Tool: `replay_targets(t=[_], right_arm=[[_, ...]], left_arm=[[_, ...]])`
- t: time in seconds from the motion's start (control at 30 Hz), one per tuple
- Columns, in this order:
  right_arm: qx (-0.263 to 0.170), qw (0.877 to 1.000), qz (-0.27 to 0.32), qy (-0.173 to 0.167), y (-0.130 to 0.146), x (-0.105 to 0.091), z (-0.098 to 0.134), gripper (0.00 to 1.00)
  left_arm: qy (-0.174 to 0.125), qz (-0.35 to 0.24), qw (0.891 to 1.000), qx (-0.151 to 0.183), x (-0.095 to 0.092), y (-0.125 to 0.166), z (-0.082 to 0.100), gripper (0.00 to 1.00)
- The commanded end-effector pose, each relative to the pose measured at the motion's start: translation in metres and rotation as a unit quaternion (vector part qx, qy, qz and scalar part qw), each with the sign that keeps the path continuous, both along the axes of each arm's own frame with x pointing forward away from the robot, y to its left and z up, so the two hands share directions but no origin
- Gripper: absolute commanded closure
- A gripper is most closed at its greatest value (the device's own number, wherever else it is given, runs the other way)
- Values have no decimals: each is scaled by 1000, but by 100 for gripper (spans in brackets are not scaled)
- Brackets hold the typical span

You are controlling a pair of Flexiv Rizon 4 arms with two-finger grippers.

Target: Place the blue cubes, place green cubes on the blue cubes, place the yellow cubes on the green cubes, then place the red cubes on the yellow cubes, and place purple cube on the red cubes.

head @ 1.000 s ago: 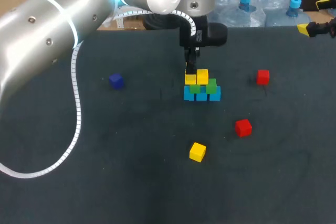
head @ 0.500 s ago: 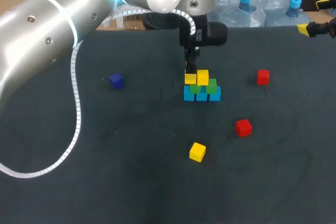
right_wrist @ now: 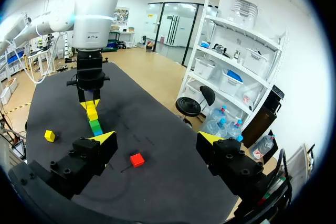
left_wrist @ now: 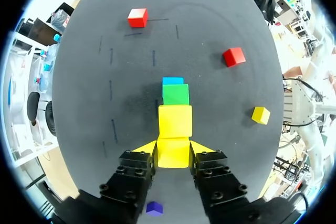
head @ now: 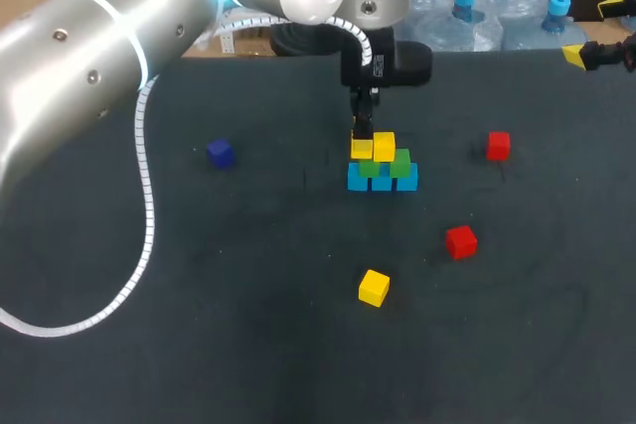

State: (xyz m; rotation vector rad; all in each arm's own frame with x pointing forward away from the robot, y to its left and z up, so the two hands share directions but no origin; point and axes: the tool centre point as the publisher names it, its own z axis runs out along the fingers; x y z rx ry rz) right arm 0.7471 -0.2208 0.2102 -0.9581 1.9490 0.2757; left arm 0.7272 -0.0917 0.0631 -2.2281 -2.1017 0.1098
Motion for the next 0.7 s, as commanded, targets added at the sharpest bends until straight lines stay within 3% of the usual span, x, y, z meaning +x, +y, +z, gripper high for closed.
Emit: replay_targets(t=[0.03,0.7], right_arm=[[0,1000,0,0,0,0,0,0],[0,1000,0,0,0,0,0,0]], left_arm=[[2,0,1000,0,2,-1,0,100],[6,3,1000,1,0,-1,-4,100]])
